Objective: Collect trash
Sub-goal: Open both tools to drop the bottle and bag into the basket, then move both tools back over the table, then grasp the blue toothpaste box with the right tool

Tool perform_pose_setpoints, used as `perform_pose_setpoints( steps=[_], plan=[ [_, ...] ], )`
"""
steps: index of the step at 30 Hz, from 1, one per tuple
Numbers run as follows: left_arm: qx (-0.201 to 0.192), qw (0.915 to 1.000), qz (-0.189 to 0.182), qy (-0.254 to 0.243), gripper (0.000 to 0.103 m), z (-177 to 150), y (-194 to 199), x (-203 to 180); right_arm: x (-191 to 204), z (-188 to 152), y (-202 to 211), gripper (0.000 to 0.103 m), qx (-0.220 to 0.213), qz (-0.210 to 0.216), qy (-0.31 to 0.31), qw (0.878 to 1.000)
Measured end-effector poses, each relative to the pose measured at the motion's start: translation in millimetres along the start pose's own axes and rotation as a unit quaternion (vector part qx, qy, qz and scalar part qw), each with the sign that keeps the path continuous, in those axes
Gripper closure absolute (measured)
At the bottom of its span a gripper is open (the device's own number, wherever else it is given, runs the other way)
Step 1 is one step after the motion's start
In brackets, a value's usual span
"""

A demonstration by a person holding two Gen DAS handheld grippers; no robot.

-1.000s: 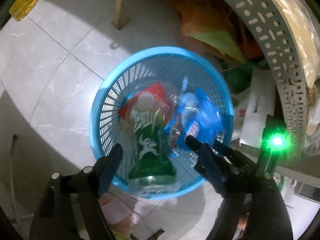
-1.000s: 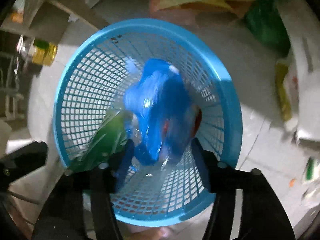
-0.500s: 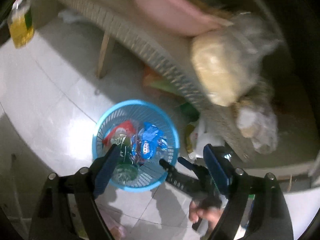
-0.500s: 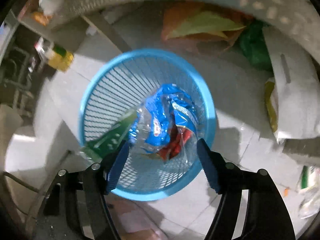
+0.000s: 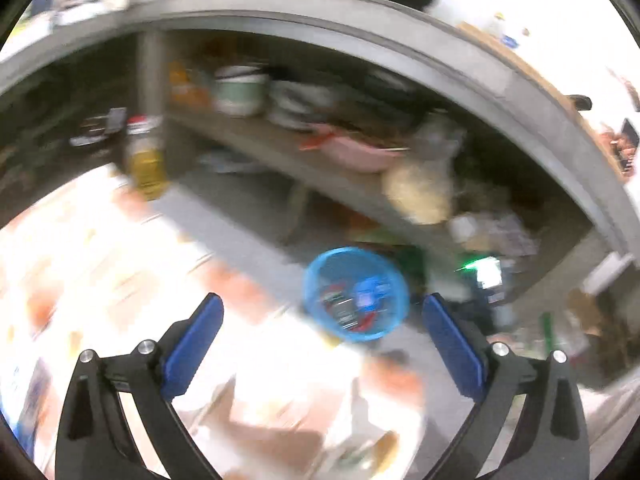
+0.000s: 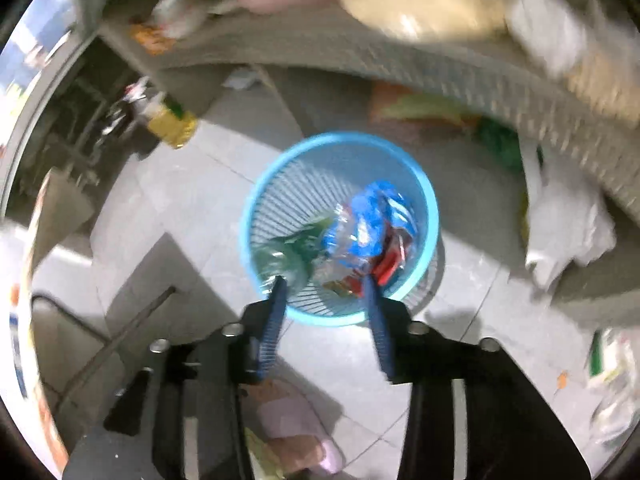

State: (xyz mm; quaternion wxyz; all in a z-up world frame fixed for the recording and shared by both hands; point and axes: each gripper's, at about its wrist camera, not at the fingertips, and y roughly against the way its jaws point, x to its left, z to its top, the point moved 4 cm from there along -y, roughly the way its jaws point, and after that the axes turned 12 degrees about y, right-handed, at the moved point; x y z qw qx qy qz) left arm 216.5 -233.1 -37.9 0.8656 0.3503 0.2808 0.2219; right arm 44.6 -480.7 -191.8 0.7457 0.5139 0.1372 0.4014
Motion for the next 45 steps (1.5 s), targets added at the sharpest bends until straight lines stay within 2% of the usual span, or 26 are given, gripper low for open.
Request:
perform_pose_setpoints(
  steps=[4, 7, 10, 13, 16, 19, 23, 24, 28, 29, 33, 36, 38, 40, 42, 44, 45],
  plan=[
    [-0.024, 0.9953, 0.082, 0.046, 0.005, -39.3, 42.5, 57.8, 31.3, 9.3, 48.5, 0.051, -0.042, 0.005, 0.042, 0.998],
    [-0.043, 0.9896, 0.112, 0.079, 0.005, -59.5, 79.2, 95.1, 56.6, 26.1, 80.4, 0.046, -0.071, 0.022, 0.06, 0.995],
    [-0.063, 0.9817, 0.151, 0.097, 0.005, -77.8, 110.5, 127.6, 95.8, 42.3, 110.1, 0.038, -0.099, 0.058, 0.088, 0.99],
    [-0.081, 0.9687, 0.201, 0.122, 0.005, -96.6, 140.5, 157.0, 143.0, 49.4, 121.3, 0.031, -0.103, 0.112, 0.121, 0.981],
    [-0.102, 0.9576, 0.219, 0.156, 0.005, -113.8, 165.0, 180.8, 201.3, 47.6, 116.9, 0.03, -0.074, 0.176, 0.161, 0.968],
    [-0.125, 0.9449, 0.245, 0.178, 0.005, -129.8, 186.1, 199.1, 267.8, 37.3, 105.8, 0.03, -0.021, 0.235, 0.195, 0.952],
    [-0.138, 0.9389, 0.263, 0.174, 0.005, -143.8, 195.0, 211.0, 350.4, 20.7, 89.0, 0.03, 0.061, 0.316, 0.202, 0.925],
    [-0.142, 0.938, 0.265, 0.173, 0.005, -147.0, 196.8, 213.1, 377.4, 16.2, 82.1, 0.03, 0.091, 0.345, 0.2, 0.913],
    [-0.159, 0.9347, 0.268, 0.172, 0.005, -149.0, 199.6, 226.2, 441.8, 3.1, 57.7, 0.028, 0.189, 0.383, 0.158, 0.89],
    [-0.166, 0.9351, 0.263, 0.171, 0.005, -143.9, 200.7, 229.6, 454.6, 2.3, 51.6, 0.028, 0.199, 0.384, 0.15, 0.889],
    [-0.181, 0.9399, 0.23, 0.176, 0.005, -106.3, 194.0, 250.8, 475.7, 2.4, 36.8, 0.028, 0.207, 0.366, 0.127, 0.898],
    [-0.162, 0.9433, 0.223, 0.185, 0.007, -76.2, 174.3, 272.5, 478.6, 4.2, 26.6, 0.028, 0.209, 0.354, 0.114, 0.904],
    [-0.128, 0.9467, 0.238, 0.175, 0.017, -58.8, 155.4, 283.6, 471.4, 3.0, 26.6, 0.028, 0.204, 0.352, 0.104, 0.907],
    [-0.091, 0.9461, 0.268, 0.158, 0.027, -42.6, 133.7, 294.5, 460.7, 2.2, 26.3, 0.028, 0.2, 0.351, 0.098, 0.909],
    [-0.059, 0.9488, 0.271, 0.151, 0.035, -32.0, 113.7, 303.9, 449.4, 2.3, 23.5, 0.028, 0.2, 0.353, 0.088, 0.91],
    [-0.02, 0.9463, 0.284, 0.153, 0.046, -22.3, 90.0, 317.9, 437.2, -0.3, 23.8, 0.028, 0.198, 0.353, 0.084, 0.911],
    [-0.008, 0.9459, 0.284, 0.156, 0.048, -20.5, 82.7, 322.0, 432.7, -1.7, 24.2, 0.028, 0.198, 0.352, 0.085, 0.911]
  ],
)
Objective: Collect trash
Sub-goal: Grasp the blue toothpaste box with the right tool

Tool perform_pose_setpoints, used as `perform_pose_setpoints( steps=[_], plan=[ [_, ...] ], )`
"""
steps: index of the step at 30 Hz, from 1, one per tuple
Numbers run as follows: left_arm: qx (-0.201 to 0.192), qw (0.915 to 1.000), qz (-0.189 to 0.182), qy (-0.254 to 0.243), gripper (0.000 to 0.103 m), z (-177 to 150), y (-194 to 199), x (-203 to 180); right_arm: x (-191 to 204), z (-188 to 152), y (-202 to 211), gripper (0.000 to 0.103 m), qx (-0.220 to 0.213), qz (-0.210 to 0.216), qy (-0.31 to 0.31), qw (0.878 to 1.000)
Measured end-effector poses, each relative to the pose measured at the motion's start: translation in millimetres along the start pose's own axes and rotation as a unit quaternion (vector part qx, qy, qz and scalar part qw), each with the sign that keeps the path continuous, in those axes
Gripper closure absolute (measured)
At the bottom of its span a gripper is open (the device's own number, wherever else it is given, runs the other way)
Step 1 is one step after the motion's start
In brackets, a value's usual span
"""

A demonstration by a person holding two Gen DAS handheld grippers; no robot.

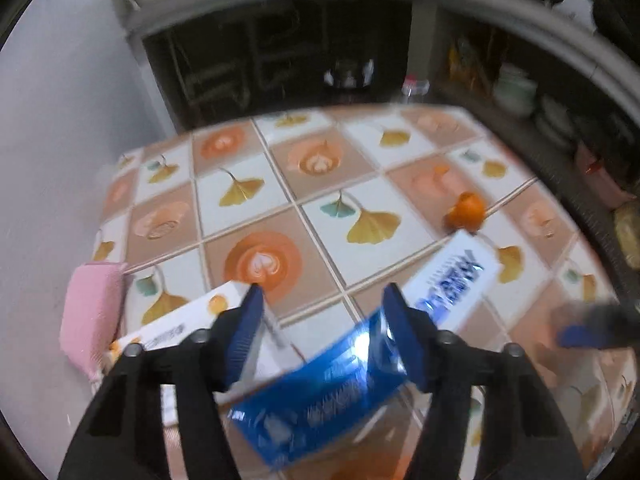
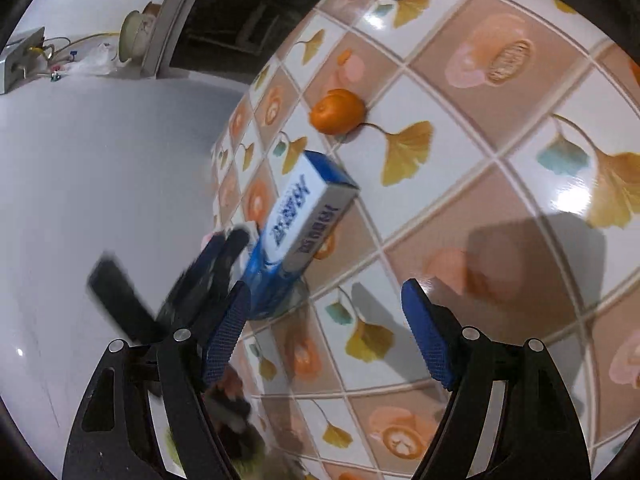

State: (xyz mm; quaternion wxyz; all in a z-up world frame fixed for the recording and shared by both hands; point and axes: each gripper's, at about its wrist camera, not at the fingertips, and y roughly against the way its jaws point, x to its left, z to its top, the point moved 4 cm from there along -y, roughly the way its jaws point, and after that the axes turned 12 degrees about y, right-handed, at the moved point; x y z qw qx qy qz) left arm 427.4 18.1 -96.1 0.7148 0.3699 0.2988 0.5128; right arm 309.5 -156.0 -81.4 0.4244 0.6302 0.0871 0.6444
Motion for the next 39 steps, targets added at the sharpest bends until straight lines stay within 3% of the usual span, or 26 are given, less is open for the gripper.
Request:
perform_pose_setpoints(
  steps=[8, 18, 29, 36, 39],
  plan=[
    [0.068, 0.9954, 0.043, -0.052, 0.061, 3.0, -35.5, -20.4, -1.8, -17.7, -7.1, 0.029, 0.011, 0.01, 0.016, 1.0],
    [0.134, 0.9898, -0.048, 0.01, 0.061, -54.9, -9.3, -25.7, -1.1, -32.6, -23.9, 0.029, 0.032, 0.015, 0.023, 0.999],
    [0.118, 0.9922, -0.04, 0.009, 0.054, -77.3, 4.4, -24.7, 1.0, -76.9, -30.9, 0.054, 0.066, 0.063, -0.016, 0.996],
    [0.113, 0.9928, -0.04, -0.001, 0.054, -77.9, 4.3, -23.6, 13.5, -111.2, -22.6, 0.059, 0.093, 0.068, 0.014, 0.993],
    [0.11, 0.9931, -0.039, -0.007, 0.054, -79.0, 4.7, -23.0, 25.9, -127.5, -33.7, 0.059, 0.124, 0.073, 0.039, 0.989]
  ],
)
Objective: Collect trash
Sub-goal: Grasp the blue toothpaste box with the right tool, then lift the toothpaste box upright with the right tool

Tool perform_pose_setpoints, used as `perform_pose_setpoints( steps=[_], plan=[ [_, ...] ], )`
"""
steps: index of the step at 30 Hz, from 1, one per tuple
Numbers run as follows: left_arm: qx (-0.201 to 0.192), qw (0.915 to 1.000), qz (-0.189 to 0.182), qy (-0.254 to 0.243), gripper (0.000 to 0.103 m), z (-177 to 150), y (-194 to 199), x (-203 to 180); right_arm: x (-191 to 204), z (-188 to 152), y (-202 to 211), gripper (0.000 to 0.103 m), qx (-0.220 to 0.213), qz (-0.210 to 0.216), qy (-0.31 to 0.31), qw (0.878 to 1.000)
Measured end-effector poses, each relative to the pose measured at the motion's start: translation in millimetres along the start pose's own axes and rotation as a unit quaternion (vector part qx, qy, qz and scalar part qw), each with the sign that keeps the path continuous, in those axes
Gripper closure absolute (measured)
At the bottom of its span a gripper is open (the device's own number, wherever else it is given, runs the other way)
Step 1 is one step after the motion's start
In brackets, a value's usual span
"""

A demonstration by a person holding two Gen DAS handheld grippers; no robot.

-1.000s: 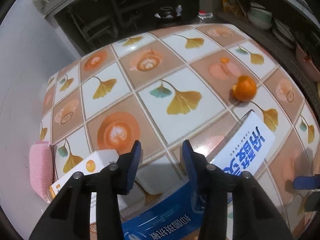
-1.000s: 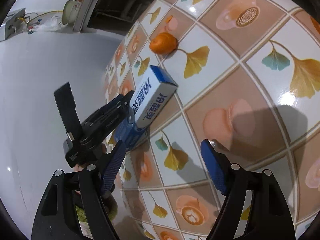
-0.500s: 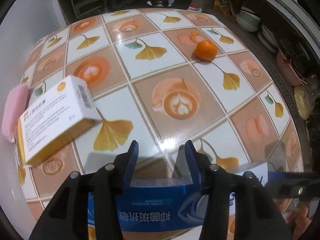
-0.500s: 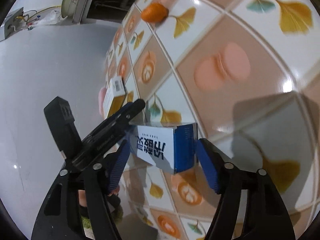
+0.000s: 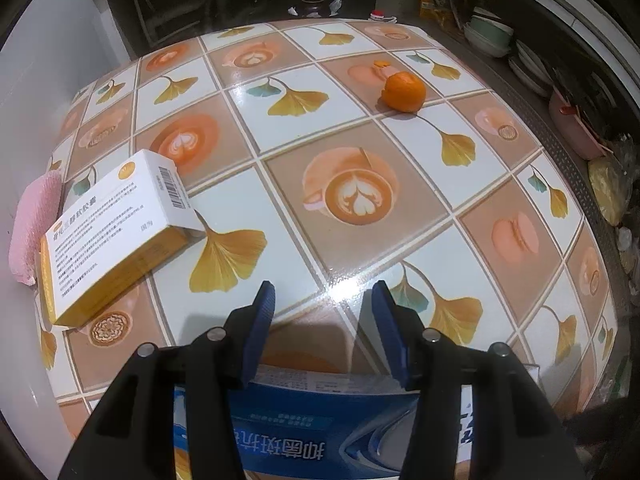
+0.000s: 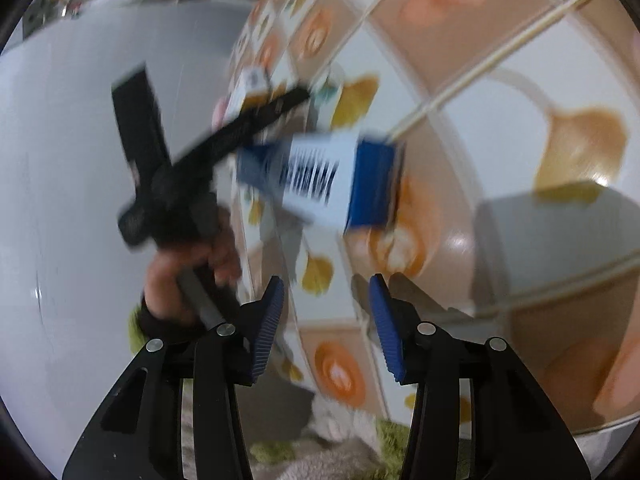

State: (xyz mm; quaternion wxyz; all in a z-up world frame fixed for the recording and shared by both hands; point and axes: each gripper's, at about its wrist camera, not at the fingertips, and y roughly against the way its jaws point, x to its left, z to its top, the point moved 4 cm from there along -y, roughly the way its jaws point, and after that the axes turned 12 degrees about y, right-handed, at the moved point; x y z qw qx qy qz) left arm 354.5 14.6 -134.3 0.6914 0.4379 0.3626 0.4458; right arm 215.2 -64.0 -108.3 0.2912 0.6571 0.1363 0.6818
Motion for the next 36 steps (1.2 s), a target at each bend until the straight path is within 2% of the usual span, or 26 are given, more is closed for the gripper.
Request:
perform_pose_setpoints(
  steps=[4, 8, 16, 20, 24, 27, 28, 29, 30, 31, 32, 36],
  plan=[
    [-0.002, 1.0, 0.001, -0.001, 0.054, -2.6, 0.9, 0.0, 6.8, 3.6, -26.8, 0.073, 0.027, -0.007, 0.007, 1.0],
    [-0.001, 1.0, -0.003, -0.001, 0.054, -9.8, 3.5, -0.7, 6.0, 27.5, -32.4, 0.084, 0.003, -0.035, 0.006, 0.999],
    [0.002, 0.9995, -0.026, 0.018, 0.053, -25.3, 11.0, 0.8, -11.3, 77.2, -5.6, 0.09, -0.073, -0.084, -0.003, 0.994],
    [0.005, 0.9978, -0.051, 0.043, 0.053, -33.5, 15.5, 0.4, -18.3, 103.3, -1.7, 0.09, -0.092, -0.09, -0.004, 0.992],
    [-0.002, 0.9965, -0.071, 0.045, 0.053, -50.0, 21.8, -10.4, -27.7, 131.6, 3.9, 0.091, -0.108, -0.091, -0.006, 0.99],
    [-0.007, 0.9946, -0.095, 0.042, 0.048, -63.2, 26.4, -19.8, -29.1, 141.9, 2.6, 0.09, -0.11, -0.091, -0.003, 0.99],
    [-0.008, 0.9937, -0.102, 0.046, 0.045, -67.1, 27.6, -21.0, -27.5, 145.1, 1.6, 0.085, -0.111, -0.092, 0.001, 0.99],
    [-0.01, 0.9932, -0.105, 0.049, 0.045, -70.0, 29.1, -20.9, -24.0, 146.7, 1.5, 0.073, -0.112, -0.1, 0.01, 0.989],
    [-0.011, 0.9928, -0.107, 0.052, 0.045, -72.7, 30.4, -20.5, -23.5, 139.4, 3.7, 0.066, -0.112, -0.107, 0.022, 0.988],
    [-0.014, 0.9919, -0.113, 0.056, 0.044, -76.3, 33.2, -19.2, -16.3, 138.2, 7.7, 0.053, -0.11, -0.119, 0.046, 0.986],
    [-0.019, 0.9911, -0.117, 0.06, 0.042, -79.6, 36.8, -16.9, -8.2, 137.1, 8.4, 0.045, -0.103, -0.132, 0.072, 0.983],
    [-0.063, 0.991, -0.104, 0.056, 0.034, -88.3, 57.1, -4.3, 25.2, 126.1, -4.4, 0.032, -0.043, -0.193, 0.195, 0.961]
  ],
)
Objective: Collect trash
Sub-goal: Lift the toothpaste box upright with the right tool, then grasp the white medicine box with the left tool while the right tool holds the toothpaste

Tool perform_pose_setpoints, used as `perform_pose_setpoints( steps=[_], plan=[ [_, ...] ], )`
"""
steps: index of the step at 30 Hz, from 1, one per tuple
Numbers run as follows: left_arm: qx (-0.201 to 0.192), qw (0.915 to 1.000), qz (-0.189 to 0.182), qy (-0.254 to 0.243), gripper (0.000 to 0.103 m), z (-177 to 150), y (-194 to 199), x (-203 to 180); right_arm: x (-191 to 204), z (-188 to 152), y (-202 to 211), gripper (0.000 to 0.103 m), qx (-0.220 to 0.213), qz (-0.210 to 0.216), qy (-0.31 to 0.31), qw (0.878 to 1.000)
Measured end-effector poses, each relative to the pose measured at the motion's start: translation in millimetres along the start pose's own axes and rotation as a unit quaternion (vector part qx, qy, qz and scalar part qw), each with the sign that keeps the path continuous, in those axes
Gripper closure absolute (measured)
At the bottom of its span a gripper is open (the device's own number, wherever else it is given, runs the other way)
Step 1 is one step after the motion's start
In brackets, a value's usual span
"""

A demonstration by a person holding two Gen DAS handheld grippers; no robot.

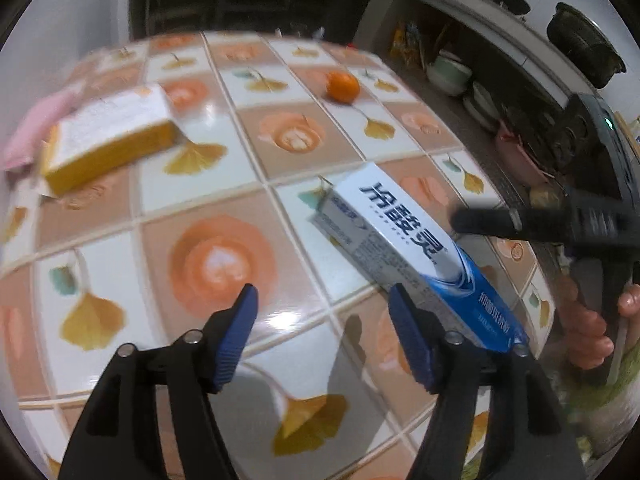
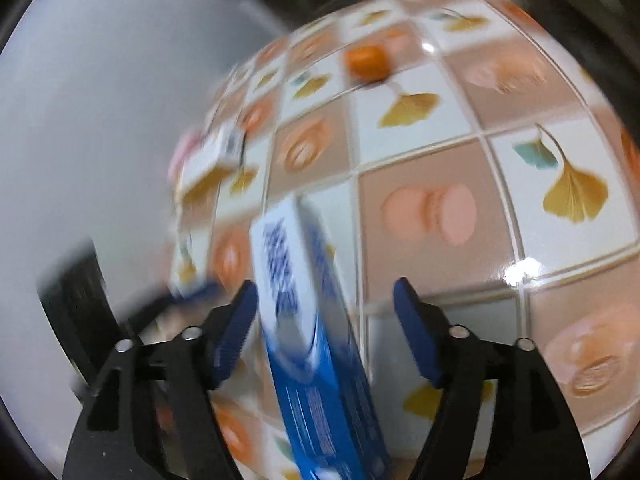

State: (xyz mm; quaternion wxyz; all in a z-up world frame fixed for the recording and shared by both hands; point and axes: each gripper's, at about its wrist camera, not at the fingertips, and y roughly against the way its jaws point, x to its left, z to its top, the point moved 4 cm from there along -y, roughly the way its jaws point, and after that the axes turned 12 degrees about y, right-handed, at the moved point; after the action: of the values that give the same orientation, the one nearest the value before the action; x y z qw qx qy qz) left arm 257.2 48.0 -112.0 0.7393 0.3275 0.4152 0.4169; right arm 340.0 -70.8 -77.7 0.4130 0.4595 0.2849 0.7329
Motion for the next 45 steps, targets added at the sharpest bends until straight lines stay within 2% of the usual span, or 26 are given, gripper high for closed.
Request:
perform_pose_setpoints(
  steps=[3, 6, 7, 10, 12, 16, 17, 20, 22, 23, 28, 30, 33, 36, 38, 41, 45],
  plan=[
    [-0.04, 0.9989, 0.02, -0.012, 0.029, 3.3, 14.9, 6.7, 25.9, -9.7, -8.8, 0.027, 0.034, -0.053, 0.094, 0.994],
    [-0.071, 0.9964, 0.036, -0.028, 0.024, 9.6, 25.0, 13.2, 27.2, -23.5, -19.1, 0.026, 0.062, -0.077, 0.124, 0.987],
    [-0.085, 0.9944, 0.047, -0.041, 0.02, 12.6, 28.7, 14.7, 16.0, -58.4, 2.7, 0.026, 0.068, -0.078, 0.129, 0.986],
    [-0.133, 0.9842, 0.084, -0.081, 0.011, 24.3, 39.4, 19.6, 16.0, -79.9, 17.2, 0.026, 0.071, -0.101, 0.161, 0.979],
    [-0.165, 0.9728, 0.113, -0.116, 0.007, 34.4, 44.4, 21.7, 19.6, -87.5, 19.5, 0.026, 0.073, -0.118, 0.183, 0.973],
    [-0.195, 0.9477, 0.163, -0.193, 0.005, 57.6, 39.2, 23.1, 24.8, -98.1, 11.3, 0.031, 0.075, -0.161, 0.228, 0.957],
    [-0.194, 0.9413, 0.179, -0.211, 0.005, 66.4, 32.7, 25.3, 26.2, -100.1, 10.4, 0.033, 0.074, -0.173, 0.238, 0.953],
    [-0.179, 0.9226, 0.226, -0.256, 0.005, 85.9, 9.9, 33.6, 31.0, -102.9, 8.4, 0.046, 0.065, -0.167, 0.248, 0.952],
    [-0.167, 0.9185, 0.233, -0.272, 0.005, 94.4, -1.3, 36.2, 30.5, -105.2, 10.4, 0.052, 0.06, -0.164, 0.251, 0.952],
    [-0.162, 0.9225, 0.228, -0.267, 0.005, 101.7, -4.9, 39.3, 29.2, -106.6, 13.0, 0.059, 0.056, -0.164, 0.25, 0.953],
    [-0.15, 0.9585, 0.164, -0.179, 0.005, 145.6, -4.6, 60.2, 21.8, -109.0, 18.0, 0.06, 0.04, -0.147, 0.232, 0.961],
    [-0.14, 0.9639, 0.16, -0.16, 0.005, 160.4, -6.5, 65.0, 21.4, -106.7, 17.5, 0.06, 0.033, -0.145, 0.228, 0.962],
    [-0.092, 0.9752, 0.151, -0.133, 0.005, 187.5, -23.1, 75.5, 21.4, -107.5, 20.0, 0.06, 0.026, -0.14, 0.221, 0.965],
    [-0.044, 0.9796, 0.158, -0.115, 0.005, 199.4, -45.2, 85.0, 19.9, -108.8, 24.2, 0.06, 0.02, -0.129, 0.211, 0.969],
    [-0.007, 0.9786, 0.177, -0.104, 0.005, 203.5, -63.3, 95.1, 18.6, -109.4, 26.5, 0.06, 0.017, -0.12, 0.205, 0.971],
    [0.035, 0.979, 0.183, -0.082, 0.005, 197.6, -80.3, 104.6, 16.8, -110.1, 28.5, 0.06, 0.014, -0.112, 0.198, 0.974],
    [0.055, 0.9836, 0.16, -0.063, 0.006, 177.5, -85.7, 98.1, 13.2, -110.9, 31.1, 0.06, 0.008, -0.099, 0.187, 0.977]
  ],
)
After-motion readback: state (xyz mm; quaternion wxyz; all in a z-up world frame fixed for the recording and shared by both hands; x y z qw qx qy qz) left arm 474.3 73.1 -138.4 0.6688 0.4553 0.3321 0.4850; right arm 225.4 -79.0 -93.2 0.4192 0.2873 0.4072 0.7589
